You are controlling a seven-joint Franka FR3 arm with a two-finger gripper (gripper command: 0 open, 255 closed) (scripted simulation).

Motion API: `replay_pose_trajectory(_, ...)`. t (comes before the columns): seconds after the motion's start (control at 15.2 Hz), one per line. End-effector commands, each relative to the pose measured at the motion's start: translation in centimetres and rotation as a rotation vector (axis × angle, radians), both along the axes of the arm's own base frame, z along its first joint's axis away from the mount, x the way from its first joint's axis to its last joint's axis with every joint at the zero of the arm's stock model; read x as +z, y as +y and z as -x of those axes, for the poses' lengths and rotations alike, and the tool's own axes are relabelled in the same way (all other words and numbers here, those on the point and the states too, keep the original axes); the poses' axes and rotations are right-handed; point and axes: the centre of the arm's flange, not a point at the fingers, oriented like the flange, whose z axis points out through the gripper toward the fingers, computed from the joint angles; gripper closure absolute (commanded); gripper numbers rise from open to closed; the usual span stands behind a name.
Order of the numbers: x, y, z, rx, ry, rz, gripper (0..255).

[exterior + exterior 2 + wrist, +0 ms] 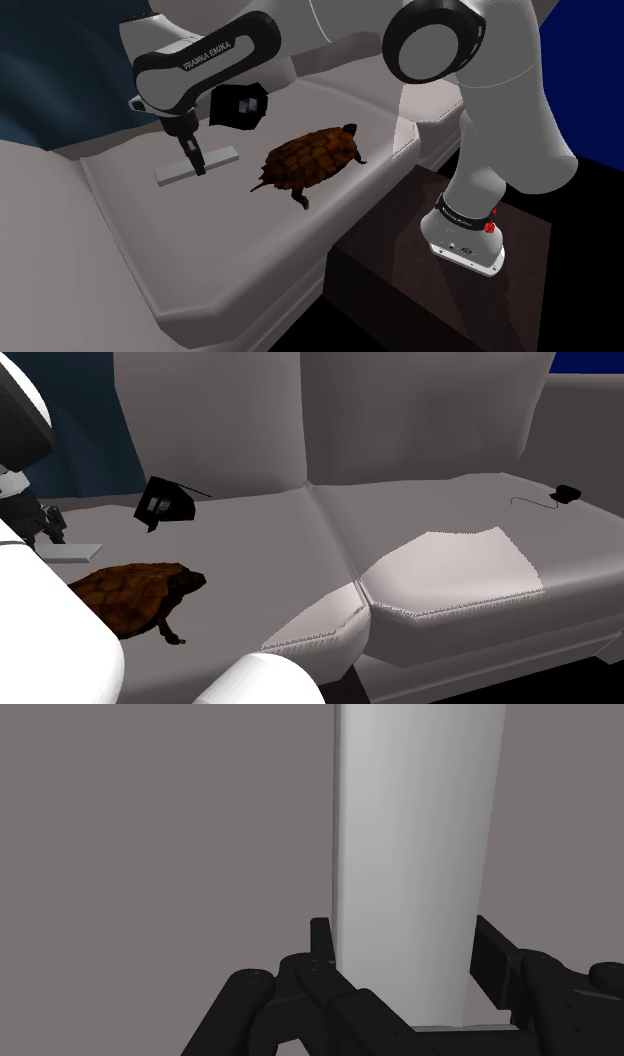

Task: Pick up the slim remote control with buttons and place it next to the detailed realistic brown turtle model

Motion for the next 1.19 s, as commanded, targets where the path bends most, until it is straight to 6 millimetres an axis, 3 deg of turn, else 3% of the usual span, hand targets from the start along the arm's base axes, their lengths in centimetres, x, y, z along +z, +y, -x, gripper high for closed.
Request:
replay_pose_trajectory(0.0,0.0,0.0,0.0,0.0,0.0,0.0,0)
replay_pose_trajectory(0.33,0.0,0.0,0.0,0.0,0.0,0.0,0)
replay_pose_trajectory(0.59,5.0,-0.1,-0.1,0.0,0.0,0.0,0)
replay_pose_trajectory(1.12,5.0,-0.1,-0.1,0.0,0.0,0.0,0)
